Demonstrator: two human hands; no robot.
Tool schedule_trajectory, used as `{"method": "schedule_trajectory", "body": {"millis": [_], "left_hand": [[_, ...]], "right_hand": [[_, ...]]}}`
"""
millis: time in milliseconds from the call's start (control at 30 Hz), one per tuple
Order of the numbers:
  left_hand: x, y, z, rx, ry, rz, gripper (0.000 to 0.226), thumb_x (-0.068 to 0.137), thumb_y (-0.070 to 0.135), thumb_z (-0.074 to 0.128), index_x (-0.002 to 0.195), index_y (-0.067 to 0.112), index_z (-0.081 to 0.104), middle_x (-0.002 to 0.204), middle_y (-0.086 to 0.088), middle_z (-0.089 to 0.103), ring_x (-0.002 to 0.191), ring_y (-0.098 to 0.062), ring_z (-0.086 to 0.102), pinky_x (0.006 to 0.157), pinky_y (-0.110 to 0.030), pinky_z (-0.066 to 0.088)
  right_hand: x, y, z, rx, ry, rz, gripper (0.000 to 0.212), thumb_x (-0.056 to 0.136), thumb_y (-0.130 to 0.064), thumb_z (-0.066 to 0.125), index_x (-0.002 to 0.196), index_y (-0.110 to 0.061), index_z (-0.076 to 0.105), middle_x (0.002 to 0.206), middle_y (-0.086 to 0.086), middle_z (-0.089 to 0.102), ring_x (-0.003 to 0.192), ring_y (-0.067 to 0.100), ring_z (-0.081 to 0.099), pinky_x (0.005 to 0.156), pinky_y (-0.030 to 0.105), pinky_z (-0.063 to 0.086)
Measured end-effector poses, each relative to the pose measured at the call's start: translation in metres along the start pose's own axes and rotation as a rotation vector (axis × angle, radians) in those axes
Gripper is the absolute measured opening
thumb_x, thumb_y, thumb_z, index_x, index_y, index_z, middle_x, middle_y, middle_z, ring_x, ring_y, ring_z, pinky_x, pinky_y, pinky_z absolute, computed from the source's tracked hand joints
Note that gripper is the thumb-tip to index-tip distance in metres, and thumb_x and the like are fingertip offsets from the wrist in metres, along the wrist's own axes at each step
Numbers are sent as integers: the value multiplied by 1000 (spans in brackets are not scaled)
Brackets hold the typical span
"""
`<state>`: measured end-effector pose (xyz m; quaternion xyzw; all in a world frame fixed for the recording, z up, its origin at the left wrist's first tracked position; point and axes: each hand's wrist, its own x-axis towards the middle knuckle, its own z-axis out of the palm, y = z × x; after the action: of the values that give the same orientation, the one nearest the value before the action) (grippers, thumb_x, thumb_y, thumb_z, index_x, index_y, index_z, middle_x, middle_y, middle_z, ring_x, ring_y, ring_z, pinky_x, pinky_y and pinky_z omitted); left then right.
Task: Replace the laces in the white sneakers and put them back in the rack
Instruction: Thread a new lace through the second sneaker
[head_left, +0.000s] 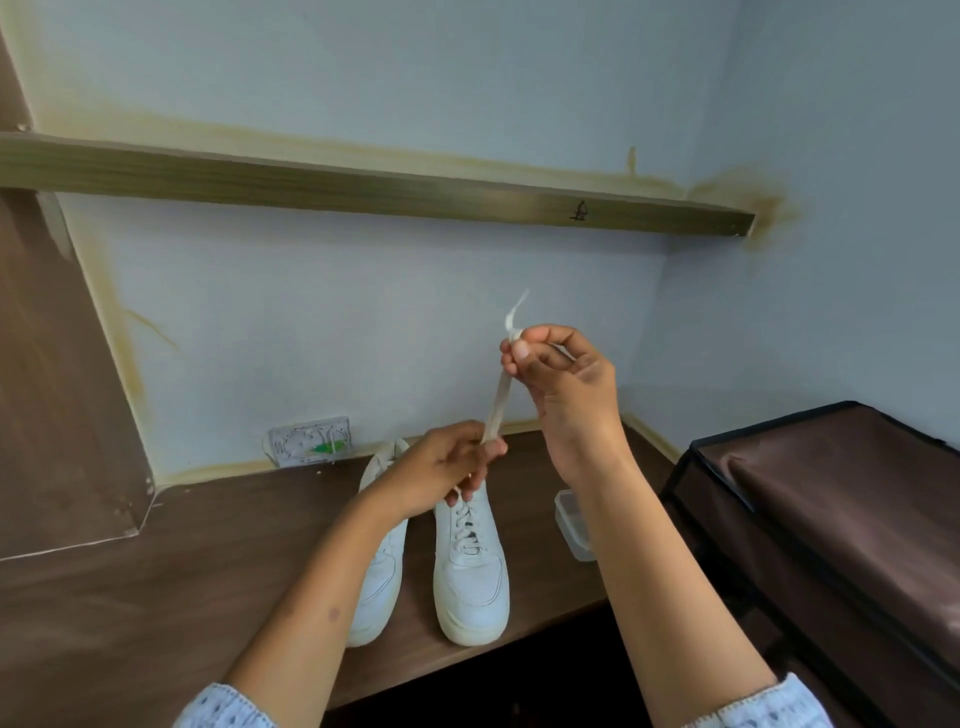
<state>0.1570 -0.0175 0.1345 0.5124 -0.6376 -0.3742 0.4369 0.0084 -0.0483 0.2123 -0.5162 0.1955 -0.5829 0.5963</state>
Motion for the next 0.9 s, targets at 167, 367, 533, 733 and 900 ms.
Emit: {"method": "schedule_trajectory", "body": {"millis": [167, 367, 533, 733, 900], "left_hand": [[27, -54, -15, 26, 191, -112, 24, 100, 26, 52, 86, 12, 65, 68, 0, 58, 66, -13, 57, 57, -20, 47], [66, -112, -19, -112, 617, -177, 22, 93, 33, 64, 78, 19, 72, 75, -5, 72, 71, -17, 68, 80, -38, 58], [95, -135, -21, 16, 634, -161, 30, 91, 31, 67, 77, 6, 76, 69, -12, 71, 68, -25, 68, 82, -50, 57], [112, -136, -8, 584, 368, -75, 18, 94, 23, 63, 88, 15, 78, 68, 4, 63, 65, -15, 61, 55, -16, 37], [108, -151, -19, 634, 226, -4, 29, 89, 4, 63, 111, 20, 73, 92, 2, 70, 86, -14, 66, 75, -23, 48]], "right_hand": [[22, 20, -27, 54, 154, -63, 26, 88, 7, 63, 104, -12, 54, 76, 9, 70, 73, 18, 63, 90, 29, 54], [46, 91, -67, -453, 275, -65, 20, 90, -1, 66, 90, -21, 71, 78, -3, 71, 77, 11, 64, 79, 22, 51], [53, 163, -87, -793, 177, 99, 14, 88, -6, 70, 88, -19, 74, 81, -6, 73, 77, -1, 68, 74, 14, 50], [66, 217, -82, -1127, -153, 83, 16, 88, -1, 67, 92, -12, 77, 89, -2, 66, 79, 7, 63, 67, 13, 46], [83, 207, -85, -1224, -456, 220, 24, 89, -5, 62, 88, -24, 77, 87, -5, 72, 87, 8, 65, 82, 30, 50]]}}
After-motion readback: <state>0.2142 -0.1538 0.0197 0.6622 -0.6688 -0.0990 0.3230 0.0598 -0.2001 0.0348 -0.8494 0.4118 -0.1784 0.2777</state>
